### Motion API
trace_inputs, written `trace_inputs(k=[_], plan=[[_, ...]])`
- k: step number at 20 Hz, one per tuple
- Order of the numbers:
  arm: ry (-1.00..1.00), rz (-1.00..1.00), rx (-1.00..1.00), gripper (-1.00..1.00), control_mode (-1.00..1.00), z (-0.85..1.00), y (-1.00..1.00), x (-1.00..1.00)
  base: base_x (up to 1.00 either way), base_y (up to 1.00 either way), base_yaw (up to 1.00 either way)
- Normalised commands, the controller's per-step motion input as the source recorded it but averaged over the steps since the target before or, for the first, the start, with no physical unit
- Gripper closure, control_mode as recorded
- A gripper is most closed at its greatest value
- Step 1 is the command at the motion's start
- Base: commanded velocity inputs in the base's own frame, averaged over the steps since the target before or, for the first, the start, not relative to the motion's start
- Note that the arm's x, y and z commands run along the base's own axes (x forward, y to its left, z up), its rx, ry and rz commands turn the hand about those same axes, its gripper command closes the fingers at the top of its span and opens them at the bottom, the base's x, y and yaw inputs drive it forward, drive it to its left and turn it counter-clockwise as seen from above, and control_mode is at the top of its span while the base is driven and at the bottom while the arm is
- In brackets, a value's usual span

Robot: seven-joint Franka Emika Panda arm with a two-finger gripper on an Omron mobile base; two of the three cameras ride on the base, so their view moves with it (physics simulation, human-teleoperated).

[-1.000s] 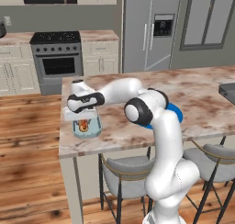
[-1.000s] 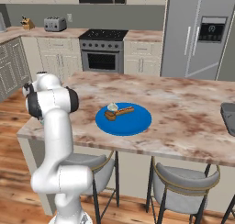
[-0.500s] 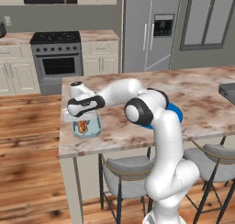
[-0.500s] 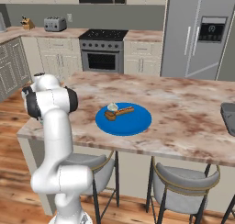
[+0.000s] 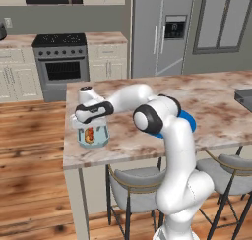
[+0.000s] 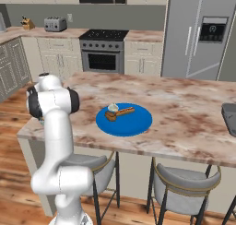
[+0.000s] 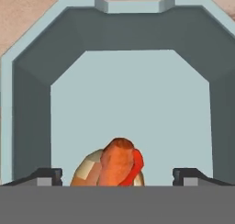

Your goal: Place one cooked food and one vegetable from the large plate to each tupperware container.

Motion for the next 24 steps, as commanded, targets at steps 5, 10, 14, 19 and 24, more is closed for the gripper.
trace_inputs(k=[5, 10, 14, 19, 24], plan=[[0.02, -0.01, -0.03, -1.0, -1.0, 0.24, 0.0, 0.06, 0.0, 0.0, 0.0], [-0.03, 0.0, -0.03, -1.0, -1.0, 0.69, -0.32, -0.43, 0.0, 0.0, 0.0], [-0.07, 0.0, 0.0, -1.0, -1.0, 0.41, -0.98, -0.18, 0.0, 0.0, 0.0], [0.0, 0.0, 0.0, -1.0, -1.0, 0.3, -1.0, -0.01, 0.0, 0.0, 0.0], [0.0, 0.0, 0.0, -1.0, -1.0, 0.0, -1.0, -0.04, 0.0, 0.0, 0.0]])
